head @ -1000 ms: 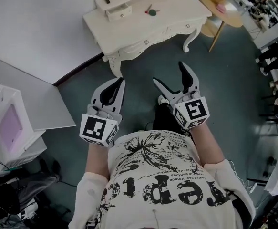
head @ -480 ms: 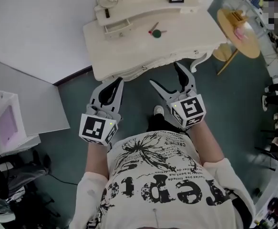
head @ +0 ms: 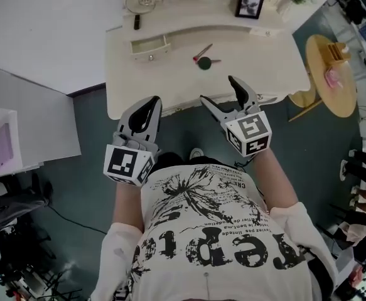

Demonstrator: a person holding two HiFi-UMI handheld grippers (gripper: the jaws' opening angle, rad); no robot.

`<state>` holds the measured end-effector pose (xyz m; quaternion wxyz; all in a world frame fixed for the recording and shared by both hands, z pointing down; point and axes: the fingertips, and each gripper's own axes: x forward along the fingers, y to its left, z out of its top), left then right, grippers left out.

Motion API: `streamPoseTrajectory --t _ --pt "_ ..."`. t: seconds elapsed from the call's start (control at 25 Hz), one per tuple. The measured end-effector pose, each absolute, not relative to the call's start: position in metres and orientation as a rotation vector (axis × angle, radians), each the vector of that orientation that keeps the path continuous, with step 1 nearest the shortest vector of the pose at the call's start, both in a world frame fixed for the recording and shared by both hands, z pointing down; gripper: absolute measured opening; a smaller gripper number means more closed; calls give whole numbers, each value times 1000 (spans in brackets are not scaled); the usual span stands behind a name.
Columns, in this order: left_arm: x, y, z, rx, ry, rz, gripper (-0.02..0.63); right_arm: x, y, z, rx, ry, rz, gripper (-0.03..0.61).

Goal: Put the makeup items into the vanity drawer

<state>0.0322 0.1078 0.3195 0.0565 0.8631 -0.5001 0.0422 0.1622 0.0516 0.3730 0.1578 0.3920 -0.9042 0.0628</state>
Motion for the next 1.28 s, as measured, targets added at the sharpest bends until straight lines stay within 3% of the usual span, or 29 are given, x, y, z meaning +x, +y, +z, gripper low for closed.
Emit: streamPoseTrajectory --t 0.72,1.16,1.28 --pt "33 -71 390 2605 -1312 231 14 159 -114 510 939 -2235 526 354" --pt "33 -130 429 2559 -1202 254 14 149 -157 577 793 -2105 624 247" --pt "34 -134 433 2548 -1186 255 14 150 -159 586 777 -2076 636 161"
